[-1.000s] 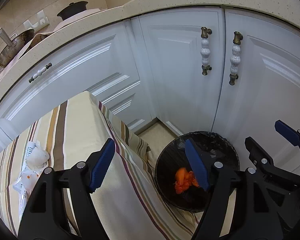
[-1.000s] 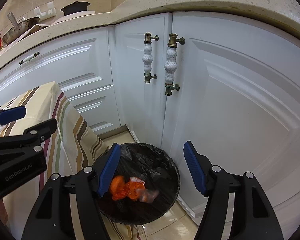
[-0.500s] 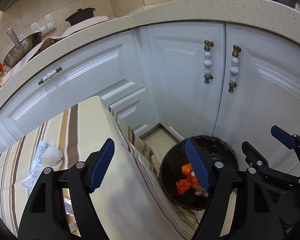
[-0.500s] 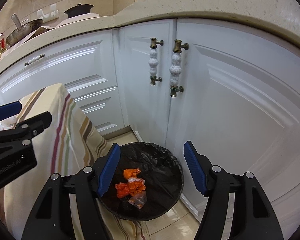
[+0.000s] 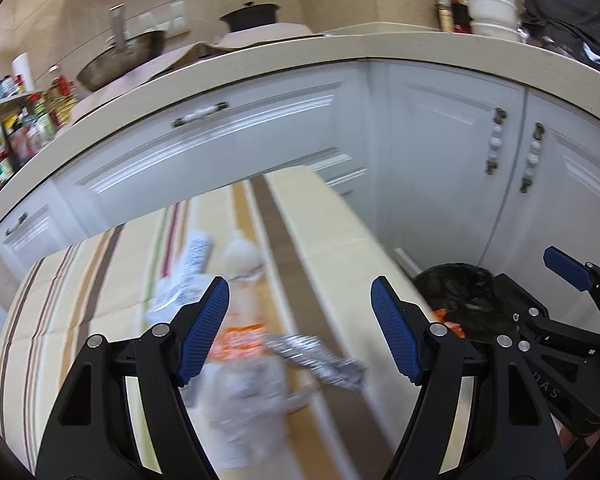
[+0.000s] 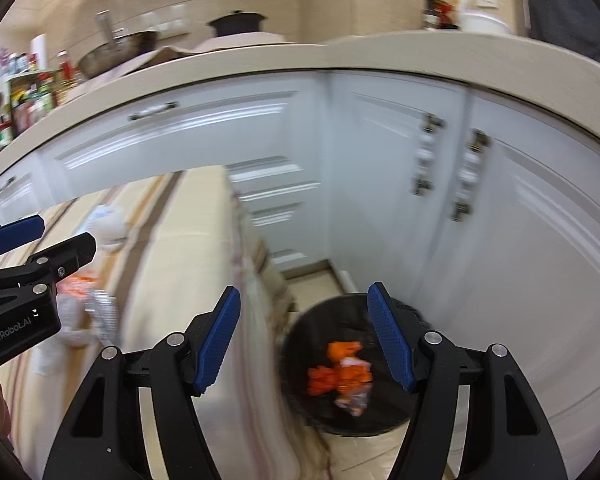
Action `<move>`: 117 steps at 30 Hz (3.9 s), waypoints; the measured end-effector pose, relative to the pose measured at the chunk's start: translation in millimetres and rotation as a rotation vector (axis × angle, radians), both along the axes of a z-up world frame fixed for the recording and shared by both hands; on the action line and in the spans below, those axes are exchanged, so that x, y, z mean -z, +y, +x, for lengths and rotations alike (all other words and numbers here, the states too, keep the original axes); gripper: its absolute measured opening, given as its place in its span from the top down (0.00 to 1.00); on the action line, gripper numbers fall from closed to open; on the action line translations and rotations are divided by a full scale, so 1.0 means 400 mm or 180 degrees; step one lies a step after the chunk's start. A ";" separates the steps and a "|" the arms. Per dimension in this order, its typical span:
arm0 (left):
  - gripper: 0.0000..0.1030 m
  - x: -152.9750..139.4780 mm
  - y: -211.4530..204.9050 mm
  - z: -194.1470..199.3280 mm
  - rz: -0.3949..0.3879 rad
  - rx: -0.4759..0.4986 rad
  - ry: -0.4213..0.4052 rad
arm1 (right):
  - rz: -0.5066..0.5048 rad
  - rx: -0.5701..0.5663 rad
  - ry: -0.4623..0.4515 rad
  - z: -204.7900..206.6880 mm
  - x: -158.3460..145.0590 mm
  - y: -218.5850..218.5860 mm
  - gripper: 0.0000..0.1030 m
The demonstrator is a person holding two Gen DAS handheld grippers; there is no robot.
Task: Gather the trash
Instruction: 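Grasp the white strip with the left tool while the right tool grasps the clear plastic bag, then carry both items over the black bin and open both tools to drop them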
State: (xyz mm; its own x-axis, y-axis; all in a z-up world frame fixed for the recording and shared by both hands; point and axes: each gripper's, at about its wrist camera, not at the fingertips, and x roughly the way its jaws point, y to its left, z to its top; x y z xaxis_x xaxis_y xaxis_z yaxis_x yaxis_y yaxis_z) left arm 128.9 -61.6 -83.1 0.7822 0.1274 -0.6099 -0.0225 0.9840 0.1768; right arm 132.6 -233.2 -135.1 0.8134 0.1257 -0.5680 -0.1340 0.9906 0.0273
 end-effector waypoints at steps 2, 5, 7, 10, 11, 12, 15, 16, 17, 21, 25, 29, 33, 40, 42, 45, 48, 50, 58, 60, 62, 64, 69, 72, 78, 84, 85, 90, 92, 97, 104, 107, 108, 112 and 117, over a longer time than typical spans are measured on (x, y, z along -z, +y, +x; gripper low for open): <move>0.30 -0.005 0.054 -0.022 0.0008 -0.0133 -0.0013 | 0.0005 -0.0148 -0.0001 -0.009 -0.005 0.049 0.37; 0.30 -0.011 0.135 -0.058 0.0014 -0.0321 -0.0017 | -0.0001 -0.0355 0.0007 -0.023 -0.011 0.121 0.37; 0.30 -0.014 0.191 -0.080 0.0024 -0.0463 -0.0011 | -0.0001 -0.0475 0.0010 -0.035 -0.015 0.162 0.37; 0.30 -0.015 0.263 -0.109 0.0015 -0.0661 -0.0005 | -0.0014 -0.0647 0.0012 -0.052 -0.020 0.219 0.37; 0.30 -0.016 0.286 -0.119 0.0008 -0.0722 -0.0004 | -0.0024 -0.0713 0.0016 -0.058 -0.021 0.240 0.37; 0.30 -0.015 0.306 -0.129 0.0006 -0.0774 -0.0005 | -0.0034 -0.0786 0.0022 -0.065 -0.021 0.263 0.37; 0.30 -0.006 0.368 -0.158 0.0028 -0.0947 0.0011 | -0.0069 -0.0941 0.0034 -0.081 -0.022 0.315 0.37; 0.30 -0.002 0.383 -0.165 0.0026 -0.0986 0.0026 | -0.0084 -0.0989 0.0037 -0.088 -0.022 0.332 0.37; 0.30 0.003 0.402 -0.173 0.0019 -0.1032 0.0046 | -0.0106 -0.1048 0.0048 -0.092 -0.020 0.352 0.37; 0.30 0.018 0.446 -0.188 -0.0036 -0.1138 0.0093 | -0.0170 -0.1164 0.0100 -0.098 -0.008 0.397 0.36; 0.30 0.024 0.471 -0.203 -0.0077 -0.1165 0.0086 | -0.0249 -0.1200 0.0170 -0.098 0.011 0.430 0.36; 0.30 0.030 0.492 -0.213 -0.0087 -0.1203 0.0065 | -0.0344 -0.1168 0.0244 -0.093 0.026 0.449 0.36; 0.30 0.041 0.513 -0.216 -0.0125 -0.1252 0.0099 | -0.0388 -0.1107 0.0308 -0.085 0.032 0.454 0.36; 0.30 0.051 0.513 -0.217 -0.0153 -0.1250 0.0131 | -0.0360 -0.1099 0.0381 -0.072 0.041 0.450 0.50; 0.30 0.051 0.503 -0.216 -0.0150 -0.1225 0.0132 | -0.0324 -0.1118 0.0395 -0.070 0.040 0.446 0.54; 0.30 0.052 0.480 -0.212 -0.0146 -0.1164 0.0147 | -0.0290 -0.1131 0.0362 -0.074 0.036 0.441 0.56; 0.30 0.054 0.451 -0.207 -0.0177 -0.1080 0.0182 | -0.0266 -0.1137 0.0282 -0.088 0.022 0.431 0.56; 0.30 0.054 0.425 -0.205 -0.0181 -0.1010 0.0190 | -0.0238 -0.1131 0.0234 -0.098 0.011 0.418 0.56; 0.30 0.062 0.307 -0.178 -0.0158 -0.0729 0.0253 | -0.0101 -0.0942 0.0060 -0.117 -0.031 0.319 0.56; 0.30 0.070 0.282 -0.172 -0.0160 -0.0687 0.0285 | -0.0098 -0.0864 0.0031 -0.115 -0.033 0.291 0.56; 0.30 0.083 0.254 -0.165 -0.0158 -0.0664 0.0319 | -0.0069 -0.0792 0.0024 -0.112 -0.031 0.261 0.56; 0.30 0.095 0.232 -0.159 -0.0148 -0.0656 0.0352 | -0.0015 -0.0719 0.0023 -0.111 -0.028 0.226 0.56; 0.35 0.125 0.182 -0.140 -0.0062 -0.0624 0.0434 | 0.0020 -0.0604 0.0008 -0.115 -0.019 0.168 0.56; 0.44 0.141 0.166 -0.131 -0.0039 -0.0613 0.0489 | 0.0070 -0.0573 0.0013 -0.114 -0.011 0.143 0.56; 0.71 0.160 0.157 -0.127 -0.0095 -0.0546 0.0565 | 0.0138 -0.0535 0.0019 -0.109 -0.001 0.111 0.56; 0.85 0.163 0.142 -0.132 -0.0077 -0.0454 0.0569 | 0.0168 -0.0519 0.0054 -0.101 0.009 0.098 0.56; 0.85 0.163 0.142 -0.134 -0.0073 -0.0446 0.0561 | 0.0169 -0.0515 0.0057 -0.101 0.011 0.095 0.56; 0.86 0.161 0.138 -0.141 -0.0059 -0.0409 0.0558 | 0.0165 -0.0483 0.0066 -0.098 0.012 0.083 0.56; 0.86 0.154 0.134 -0.146 -0.0069 -0.0387 0.0547 | 0.0154 -0.0458 0.0058 -0.098 0.011 0.074 0.56; 0.86 0.127 0.116 -0.156 -0.0048 -0.0320 0.0441 | 0.0108 -0.0352 0.0020 -0.097 0.006 0.047 0.56; 0.86 0.079 0.072 -0.153 -0.0046 -0.0147 0.0287 | -0.0024 -0.0178 -0.0041 -0.093 -0.003 0.002 0.56; 0.86 0.061 0.039 -0.137 -0.0046 -0.0014 0.0220 | -0.0079 -0.0083 -0.0075 -0.088 -0.011 -0.027 0.56; 0.86 0.056 0.027 -0.132 -0.0051 0.0032 0.0199 | -0.0096 -0.0059 -0.0083 -0.086 -0.012 -0.034 0.56; 0.86 0.034 -0.044 -0.098 -0.0050 0.0259 0.0109 | -0.0168 0.0077 -0.0114 -0.075 -0.020 -0.074 0.56; 0.86 0.035 -0.133 -0.037 -0.0074 0.0503 0.0138 | -0.0247 0.0228 -0.0130 -0.056 -0.023 -0.124 0.56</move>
State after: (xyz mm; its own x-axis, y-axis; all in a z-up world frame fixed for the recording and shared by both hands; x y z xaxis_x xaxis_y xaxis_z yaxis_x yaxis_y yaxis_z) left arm 114.1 -114.7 -97.3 0.7643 -0.0096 -0.6448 0.1400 0.9785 0.1513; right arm 110.2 -282.6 -125.8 0.8413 0.0232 -0.5400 -0.0622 0.9966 -0.0540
